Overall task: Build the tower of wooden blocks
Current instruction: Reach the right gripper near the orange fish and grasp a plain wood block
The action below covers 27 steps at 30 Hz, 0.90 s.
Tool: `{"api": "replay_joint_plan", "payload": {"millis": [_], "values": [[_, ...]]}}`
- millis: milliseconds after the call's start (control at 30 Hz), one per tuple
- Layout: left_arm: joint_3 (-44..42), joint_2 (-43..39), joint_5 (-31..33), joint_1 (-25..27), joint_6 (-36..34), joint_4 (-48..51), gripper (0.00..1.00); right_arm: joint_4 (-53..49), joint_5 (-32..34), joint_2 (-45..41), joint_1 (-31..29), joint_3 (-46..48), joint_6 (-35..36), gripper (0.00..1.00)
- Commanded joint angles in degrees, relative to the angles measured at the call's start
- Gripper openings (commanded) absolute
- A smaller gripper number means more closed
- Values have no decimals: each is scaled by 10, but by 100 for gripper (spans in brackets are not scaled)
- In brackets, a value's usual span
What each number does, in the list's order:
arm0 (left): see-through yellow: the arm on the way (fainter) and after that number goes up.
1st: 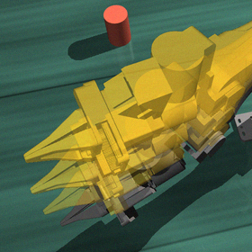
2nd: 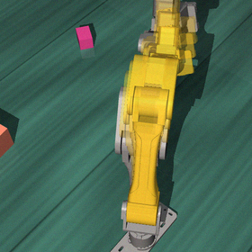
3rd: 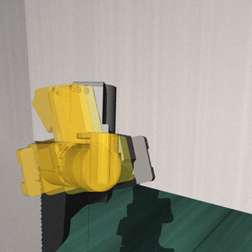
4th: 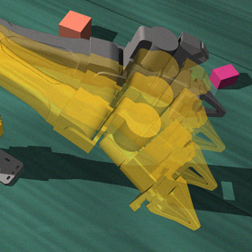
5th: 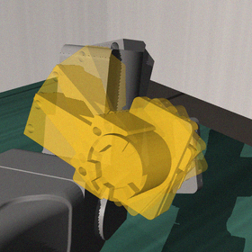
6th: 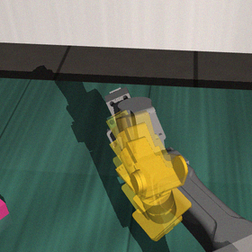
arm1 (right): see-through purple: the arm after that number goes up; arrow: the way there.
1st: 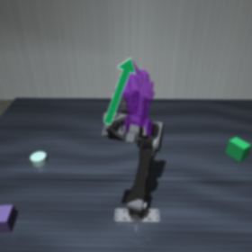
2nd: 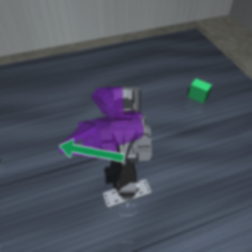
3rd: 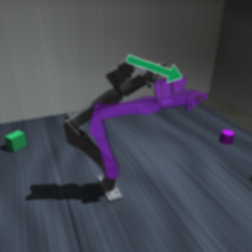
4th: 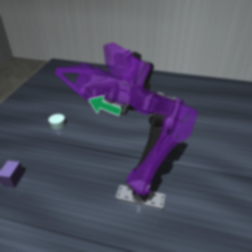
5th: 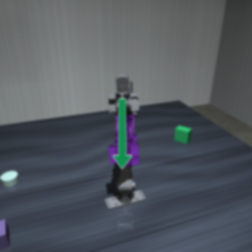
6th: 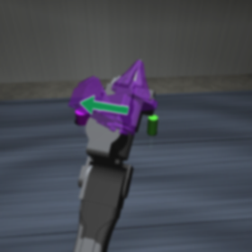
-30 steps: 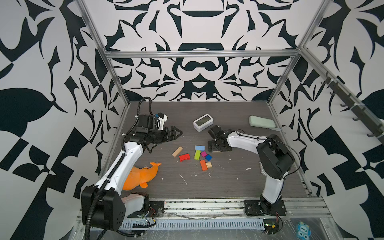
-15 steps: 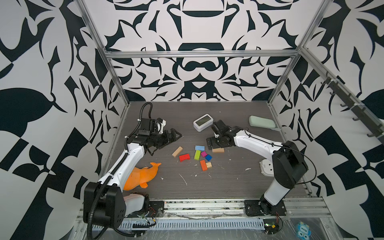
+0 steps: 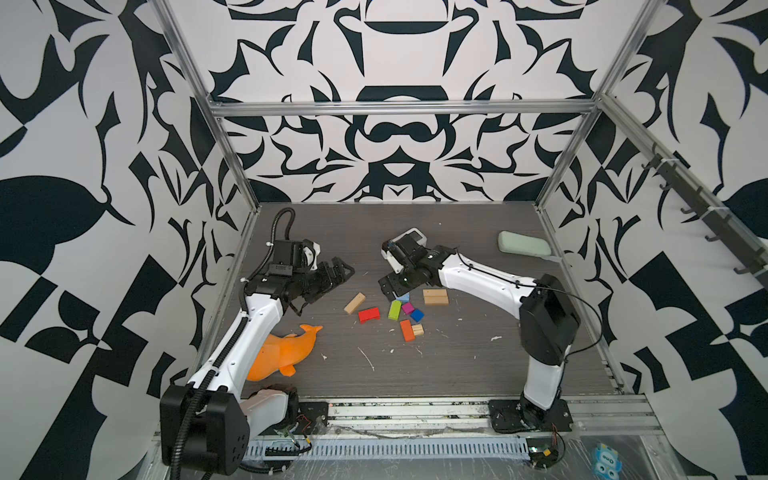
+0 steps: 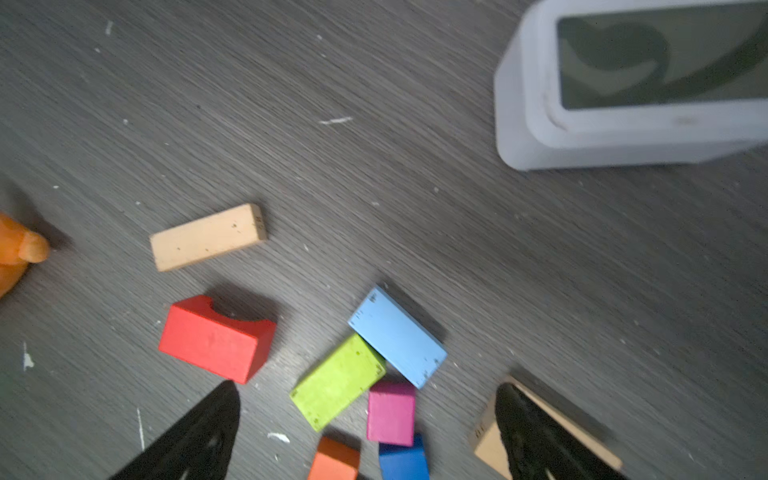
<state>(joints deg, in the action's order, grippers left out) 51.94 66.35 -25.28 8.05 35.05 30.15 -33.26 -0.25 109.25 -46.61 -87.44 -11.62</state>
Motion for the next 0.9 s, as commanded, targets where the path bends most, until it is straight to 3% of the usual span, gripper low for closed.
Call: {"api": "replay_joint_plan", "payload": {"millis": [0, 367, 867], "values": [[-3, -24, -15, -29, 1, 50, 99, -8, -16, 28, -18, -56, 31, 99], [-28, -62, -25, -68, -25, 84, 100, -25, -44, 168, -54, -196, 55, 98], [-49, -78, -28, -68, -27, 77, 100, -57, -37, 250, -88, -282, 74, 97]]}}
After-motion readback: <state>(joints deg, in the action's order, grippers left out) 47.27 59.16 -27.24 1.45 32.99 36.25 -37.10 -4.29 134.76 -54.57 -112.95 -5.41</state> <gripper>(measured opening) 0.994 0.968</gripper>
